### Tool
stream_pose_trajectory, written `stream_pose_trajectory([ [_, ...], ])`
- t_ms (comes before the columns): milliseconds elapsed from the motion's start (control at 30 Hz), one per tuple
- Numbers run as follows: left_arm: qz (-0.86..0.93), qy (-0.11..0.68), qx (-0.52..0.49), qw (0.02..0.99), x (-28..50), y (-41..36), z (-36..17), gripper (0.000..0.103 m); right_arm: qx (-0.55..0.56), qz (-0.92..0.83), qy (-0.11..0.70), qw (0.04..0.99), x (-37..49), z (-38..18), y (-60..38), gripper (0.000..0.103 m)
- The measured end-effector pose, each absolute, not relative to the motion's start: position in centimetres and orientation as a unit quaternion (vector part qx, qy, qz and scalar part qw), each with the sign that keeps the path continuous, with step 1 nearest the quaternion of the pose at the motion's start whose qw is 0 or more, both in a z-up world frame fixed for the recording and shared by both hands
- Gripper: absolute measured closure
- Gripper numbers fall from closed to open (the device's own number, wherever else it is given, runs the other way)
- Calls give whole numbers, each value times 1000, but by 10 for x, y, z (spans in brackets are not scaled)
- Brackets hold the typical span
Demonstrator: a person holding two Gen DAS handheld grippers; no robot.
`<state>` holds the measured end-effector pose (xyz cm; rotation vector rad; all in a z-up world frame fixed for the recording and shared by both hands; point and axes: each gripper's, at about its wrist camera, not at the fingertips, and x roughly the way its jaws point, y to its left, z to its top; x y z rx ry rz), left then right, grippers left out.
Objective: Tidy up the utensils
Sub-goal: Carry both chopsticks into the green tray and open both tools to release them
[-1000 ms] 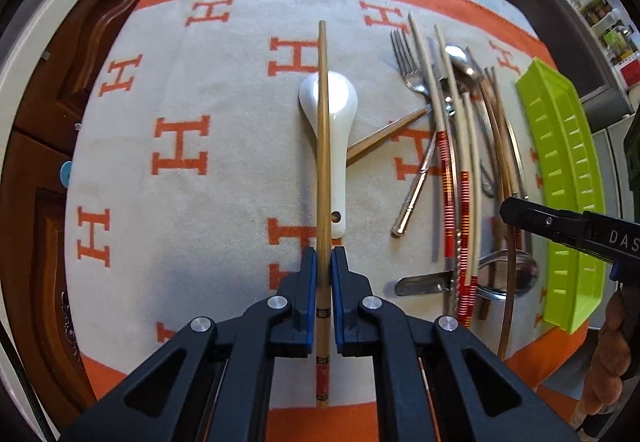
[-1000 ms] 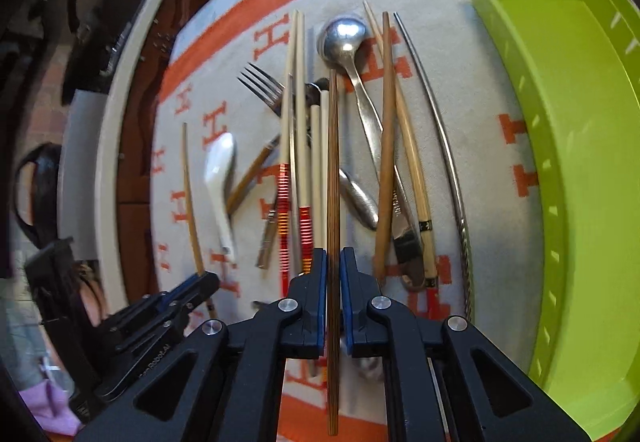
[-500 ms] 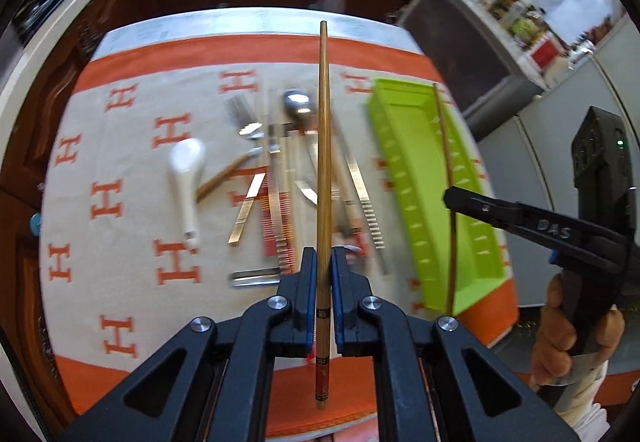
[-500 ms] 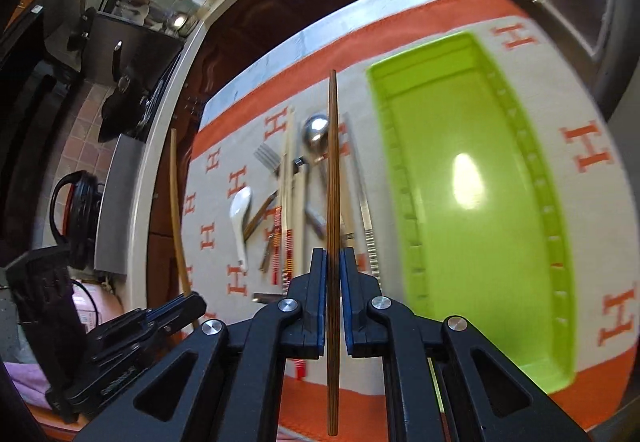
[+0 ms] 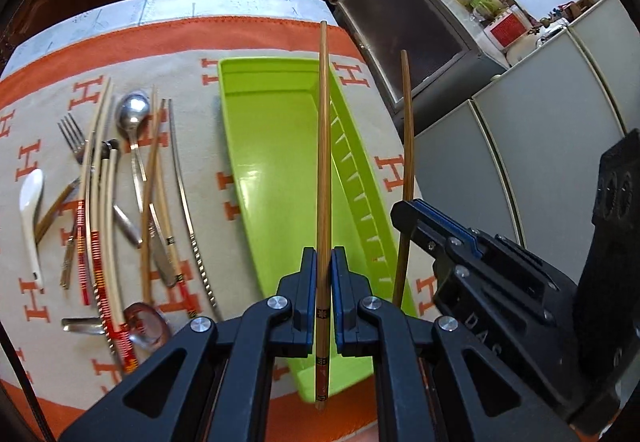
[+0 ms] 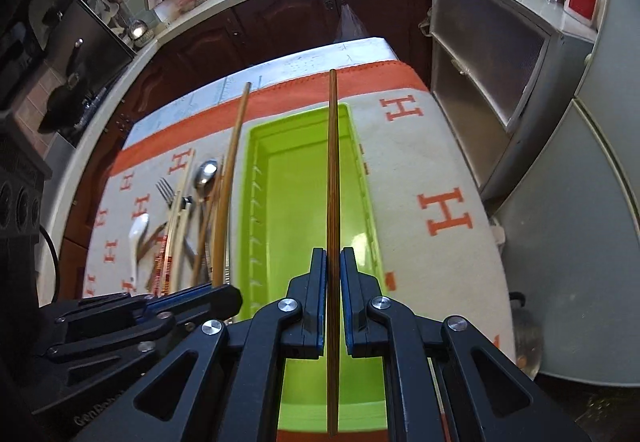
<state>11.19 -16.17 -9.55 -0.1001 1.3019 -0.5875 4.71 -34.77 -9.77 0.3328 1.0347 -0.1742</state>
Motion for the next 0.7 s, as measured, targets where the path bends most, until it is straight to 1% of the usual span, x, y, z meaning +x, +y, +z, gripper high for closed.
stream_pose_trajectory([
  [300, -235, 625, -49, 743, 123, -174, -138, 98, 165, -62, 534, 827, 75, -147, -351, 96],
  [367, -227, 632, -41, 740, 122, -174, -146, 98, 180, -53, 540, 820, 80, -155, -351, 92],
  [433, -232, 636, -46, 735, 120, -174, -149, 97, 190, -56, 542, 817, 83, -161, -352, 80],
  [467, -232, 636, -43, 735, 120, -175, -149, 97, 191, -57, 541, 817, 85, -164, -349, 77],
  [567, -230, 633, -32, 739, 118, -174, -147, 97, 197, -53, 540, 817, 87, -166, -348, 76],
  [700, -224, 636, -42, 738, 119, -164, -144, 96, 212, -50, 541, 813, 86, -165, -348, 75],
])
